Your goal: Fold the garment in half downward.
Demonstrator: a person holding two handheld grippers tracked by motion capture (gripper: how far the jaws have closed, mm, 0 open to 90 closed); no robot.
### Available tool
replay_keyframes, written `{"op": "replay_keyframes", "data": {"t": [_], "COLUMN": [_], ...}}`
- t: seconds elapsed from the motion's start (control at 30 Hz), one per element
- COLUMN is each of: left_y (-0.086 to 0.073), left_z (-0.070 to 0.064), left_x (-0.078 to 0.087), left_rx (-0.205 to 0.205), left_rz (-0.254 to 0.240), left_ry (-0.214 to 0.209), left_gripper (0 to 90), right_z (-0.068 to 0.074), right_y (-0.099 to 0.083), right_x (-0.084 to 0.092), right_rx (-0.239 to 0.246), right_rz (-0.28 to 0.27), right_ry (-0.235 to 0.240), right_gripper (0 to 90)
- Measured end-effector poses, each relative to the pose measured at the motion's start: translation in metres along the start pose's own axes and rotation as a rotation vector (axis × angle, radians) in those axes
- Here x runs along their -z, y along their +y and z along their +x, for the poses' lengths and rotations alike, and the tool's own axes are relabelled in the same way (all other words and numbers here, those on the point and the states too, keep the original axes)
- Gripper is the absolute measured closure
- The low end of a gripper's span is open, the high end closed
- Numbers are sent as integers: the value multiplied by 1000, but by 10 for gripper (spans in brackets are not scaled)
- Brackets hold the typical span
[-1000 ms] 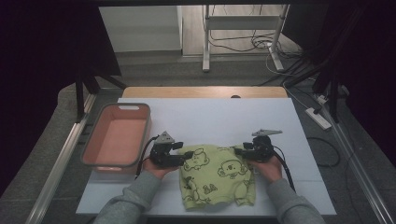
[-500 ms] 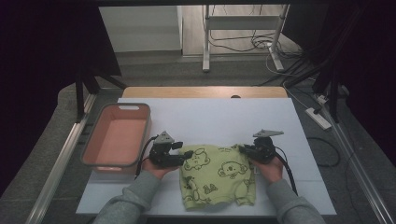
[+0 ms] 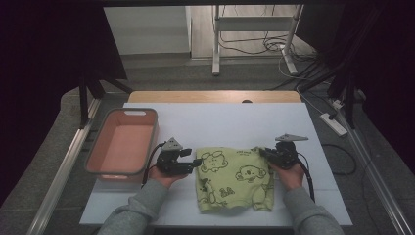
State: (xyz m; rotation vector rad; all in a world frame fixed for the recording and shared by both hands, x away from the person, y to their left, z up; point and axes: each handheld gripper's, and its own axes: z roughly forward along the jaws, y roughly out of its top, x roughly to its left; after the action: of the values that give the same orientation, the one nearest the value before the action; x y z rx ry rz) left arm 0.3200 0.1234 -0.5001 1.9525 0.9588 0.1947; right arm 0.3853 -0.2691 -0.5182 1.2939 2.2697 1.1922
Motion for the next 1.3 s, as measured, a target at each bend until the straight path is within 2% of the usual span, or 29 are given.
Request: {"op": "replay_keyframes", "data": {"t": [0.17,0.37,0.43,0.5,0.63,0.9,1.17,1.3], "left_y": [0,0,0,0,0,1,2,3], "left_z": [0,0,-1,0,0,0,1,2], "left_x": [0,0,0,0,0,-1,-2,-2], "left_rx": [1,-1,-1,-1,1,-2,-4,-3], "left_rz": [1,1,1,0,0,-1,-10,-18], "left_ry": [-1,-2,-3,-4,-4,-9,-19,-32], "left_gripper": [361,360,360,360,359,358,347,341], "right_z": [-6,-5,-4,-2,3,28,45,58], "right_y": [-1,-2,-2,-2,2,3,1,-3], "right_x": [3,3,4,7,18,38,53,58], "right_rx": [-19,-17,-12,-4,-1,65,87,113], "right_rz": [-3,-15,-23,-51,-125,-183,-217,-224], "right_ry": [-16,-20,-20,-40,-22,82,168,202], "right_gripper": [815,795,740,656,550,489,462,443]}}
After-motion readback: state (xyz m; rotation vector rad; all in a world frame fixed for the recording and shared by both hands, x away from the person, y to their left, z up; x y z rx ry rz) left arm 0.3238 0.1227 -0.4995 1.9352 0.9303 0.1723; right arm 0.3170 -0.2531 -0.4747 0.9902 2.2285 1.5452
